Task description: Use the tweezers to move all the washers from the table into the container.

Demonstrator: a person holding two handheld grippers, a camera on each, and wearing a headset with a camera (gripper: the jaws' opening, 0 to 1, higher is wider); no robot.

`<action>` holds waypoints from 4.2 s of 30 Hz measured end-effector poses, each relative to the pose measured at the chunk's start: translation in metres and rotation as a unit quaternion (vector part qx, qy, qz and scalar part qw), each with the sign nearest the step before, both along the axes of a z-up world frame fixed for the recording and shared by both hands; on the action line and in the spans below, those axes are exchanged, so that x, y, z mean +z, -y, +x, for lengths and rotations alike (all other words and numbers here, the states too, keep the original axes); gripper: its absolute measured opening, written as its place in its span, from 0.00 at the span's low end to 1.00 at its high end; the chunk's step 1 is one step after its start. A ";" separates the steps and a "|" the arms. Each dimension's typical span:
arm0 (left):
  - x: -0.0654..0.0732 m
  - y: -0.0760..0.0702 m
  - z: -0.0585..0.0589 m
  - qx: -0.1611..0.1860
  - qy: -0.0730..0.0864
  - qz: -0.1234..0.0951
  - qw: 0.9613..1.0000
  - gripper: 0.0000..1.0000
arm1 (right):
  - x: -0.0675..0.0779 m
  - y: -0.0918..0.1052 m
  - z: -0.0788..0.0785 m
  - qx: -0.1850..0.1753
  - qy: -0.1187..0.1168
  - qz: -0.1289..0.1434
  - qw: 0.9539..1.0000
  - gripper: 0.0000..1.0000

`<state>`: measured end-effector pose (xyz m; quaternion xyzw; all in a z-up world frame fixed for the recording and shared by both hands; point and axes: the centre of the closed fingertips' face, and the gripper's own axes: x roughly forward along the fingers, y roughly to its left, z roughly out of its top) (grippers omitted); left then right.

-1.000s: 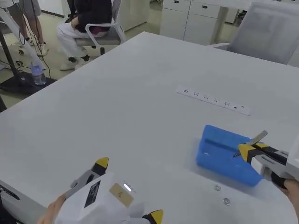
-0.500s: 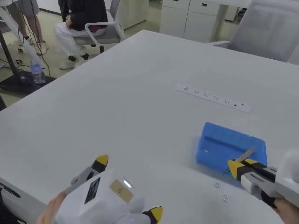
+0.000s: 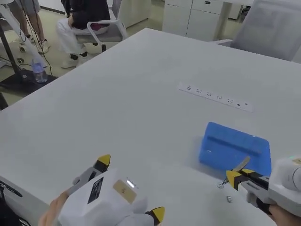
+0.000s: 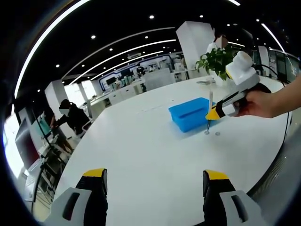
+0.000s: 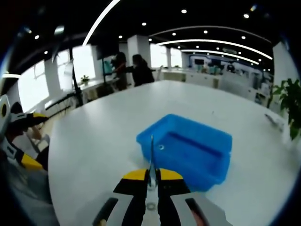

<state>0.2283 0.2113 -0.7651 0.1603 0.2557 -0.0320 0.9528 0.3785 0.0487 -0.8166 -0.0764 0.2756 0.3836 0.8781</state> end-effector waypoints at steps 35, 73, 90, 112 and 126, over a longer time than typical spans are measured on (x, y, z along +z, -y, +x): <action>-0.002 0.000 -0.001 -0.002 -0.006 0.005 1.000 0.85 | -0.005 -0.001 -0.002 -0.003 0.029 -0.013 1.000 0.03; 0.001 0.003 0.000 -0.006 0.004 -0.005 1.000 0.87 | 0.066 0.000 0.039 -0.013 0.062 0.042 0.997 0.03; -0.003 0.004 -0.001 -0.011 -0.008 0.000 1.000 0.88 | 0.023 0.001 0.064 -0.014 0.053 -0.023 0.998 0.03; -0.005 0.002 -0.001 -0.006 -0.012 0.004 1.000 0.87 | 0.002 0.000 0.064 -0.016 0.035 -0.035 0.999 0.03; -0.003 0.002 -0.001 -0.004 -0.009 0.004 1.000 0.87 | 0.038 0.005 0.065 -0.049 0.031 0.032 0.998 0.04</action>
